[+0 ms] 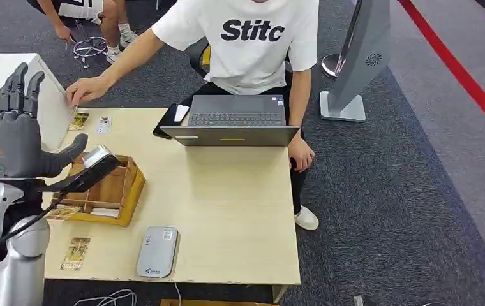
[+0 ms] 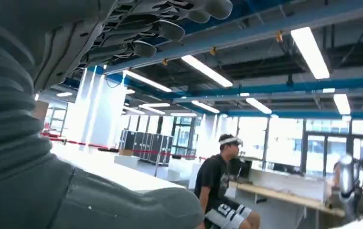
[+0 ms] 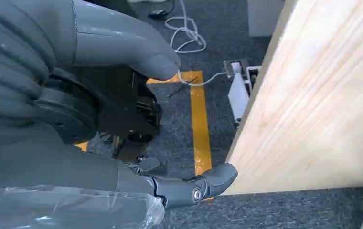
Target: Pass the card to the sensor for recognition and then transmit it.
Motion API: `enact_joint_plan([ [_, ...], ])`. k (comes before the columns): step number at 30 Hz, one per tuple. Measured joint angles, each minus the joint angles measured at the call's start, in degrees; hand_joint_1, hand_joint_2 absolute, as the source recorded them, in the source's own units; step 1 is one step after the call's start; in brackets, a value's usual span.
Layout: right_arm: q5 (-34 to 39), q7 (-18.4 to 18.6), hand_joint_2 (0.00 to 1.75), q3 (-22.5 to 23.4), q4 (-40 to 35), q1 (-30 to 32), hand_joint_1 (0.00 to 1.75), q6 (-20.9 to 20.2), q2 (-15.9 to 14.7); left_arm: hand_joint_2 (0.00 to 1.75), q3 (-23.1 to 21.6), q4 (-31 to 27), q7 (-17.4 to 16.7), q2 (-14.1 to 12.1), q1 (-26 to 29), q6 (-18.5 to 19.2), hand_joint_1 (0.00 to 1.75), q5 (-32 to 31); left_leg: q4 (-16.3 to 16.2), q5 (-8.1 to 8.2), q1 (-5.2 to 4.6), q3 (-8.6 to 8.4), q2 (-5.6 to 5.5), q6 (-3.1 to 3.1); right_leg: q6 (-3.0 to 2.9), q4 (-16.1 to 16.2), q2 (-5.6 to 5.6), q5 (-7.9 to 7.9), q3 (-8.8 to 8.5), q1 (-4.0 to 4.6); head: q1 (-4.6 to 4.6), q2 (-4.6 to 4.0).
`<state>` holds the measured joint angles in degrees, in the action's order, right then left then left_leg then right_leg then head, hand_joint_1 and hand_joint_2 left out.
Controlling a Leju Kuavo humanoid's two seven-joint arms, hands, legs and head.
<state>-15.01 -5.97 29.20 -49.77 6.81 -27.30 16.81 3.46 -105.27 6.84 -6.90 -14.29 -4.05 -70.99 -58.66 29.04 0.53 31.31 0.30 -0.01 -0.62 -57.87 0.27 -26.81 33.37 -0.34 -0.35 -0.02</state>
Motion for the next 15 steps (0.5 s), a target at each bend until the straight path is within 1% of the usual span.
enact_joint_plan([
  [2, 1.3, 0.0, 1.75, 1.1, -1.0, 0.9, 0.0, -1.7, 0.4, 1.75, 1.8, -4.6, 0.0, 2.7, 3.7, -2.7, 0.0, 1.8, 0.0, 0.02, -0.01, 0.02, 0.0, 0.02, 0.03, 0.0, 0.0, -0.03, 0.03, 0.0, 0.02, 0.0],
  [4, 4.0, -0.3, 1.75, 2.4, -2.5, 2.0, 0.0, -2.8, 0.7, 1.75, 4.5, -10.2, 0.9, 6.4, 8.4, -5.0, 0.0, 4.7, 0.0, 0.16, -0.02, 0.03, -0.01, 0.15, 0.08, 0.0, 0.0, -0.1, 0.02, -0.01, 0.02, 0.0],
  [5, 5.8, -0.4, 1.75, 2.8, -3.1, 2.7, 0.0, -2.7, 0.9, 1.75, 5.7, -12.4, 1.6, 8.3, 10.7, -5.9, 0.58, 6.8, 0.0, 0.21, -0.03, 0.01, 0.0, 0.13, 0.12, 0.0, 0.0, -0.19, 0.01, -0.02, 0.02, 0.0],
  [6, 7.6, -0.4, 1.75, 2.9, -3.6, 3.5, 0.51, -2.5, 1.0, 1.75, 7.0, -14.3, 2.4, 9.7, 12.6, -6.5, 1.75, 9.8, 0.0, 0.24, -0.02, 0.05, -0.02, 0.17, 0.18, 0.0, -0.03, -0.23, 0.01, -0.02, 0.02, 0.0],
  [7, 9.6, -0.1, 1.75, 2.9, -4.2, 4.1, 1.75, -2.1, 1.1, 1.75, 8.4, -15.5, 3.1, 11.0, 14.3, -6.9, 1.75, 12.6, 0.0, 0.26, -0.03, 0.07, -0.06, 0.19, 0.18, 0.0, -0.08, -0.25, 0.0, -0.03, 0.07, 0.0],
  [9, 13.2, 0.5, 1.75, 2.9, -5.8, 5.5, 1.75, -1.2, 1.4, 1.75, 12.9, -17.9, 4.7, 14.7, 17.9, -6.9, 1.75, 20.3, 0.0, 0.38, -0.05, 0.06, -0.05, 0.23, 0.21, 0.0, -0.08, -0.3, -0.03, -0.05, 0.07, 0.0],
  [10, 14.7, 0.7, 1.75, 2.7, -6.7, 6.5, 1.75, -0.8, 1.6, 1.75, 15.2, -18.4, 4.9, 16.0, 19.7, -6.6, 1.75, 23.3, 0.0, 0.45, -0.04, 0.05, -0.02, 0.2, 0.17, 0.0, -0.07, -0.34, -0.05, -0.05, 0.07, 0.0],
  [11, 16.5, 1.1, 1.75, 2.4, -8.0, 7.5, 1.75, -0.5, 1.8, 1.75, 18.9, -18.5, 4.2, 18.0, 21.0, -5.6, 1.75, 28.3, 0.0, 0.45, -0.04, 0.04, -0.01, 0.2, 0.18, 0.1, -0.07, -0.35, -0.05, -0.04, 0.09, 0.0],
  [13, 18.2, 1.7, 1.75, 2.1, -9.7, 8.8, 1.75, -0.4, 2.2, 1.75, 25.9, -17.3, 0.4, 20.2, 23.5, -2.6, 1.75, 39.7, 0.0, 0.47, -0.05, -0.01, 0.04, 0.19, 0.18, 0.1, -0.03, -0.37, -0.04, -0.05, 0.09, 0.0],
  [15, 17.9, 2.1, 1.75, 2.3, -11.1, 9.4, 1.75, -1.2, 2.4, 1.75, 34.0, -12.8, -5.4, 22.1, 24.9, 0.7, 1.75, 51.8, 0.0, 0.48, -0.03, -0.05, 0.08, 0.18, 0.13, 0.1, 0.03, -0.4, -0.04, -0.03, 0.0, 0.0],
])
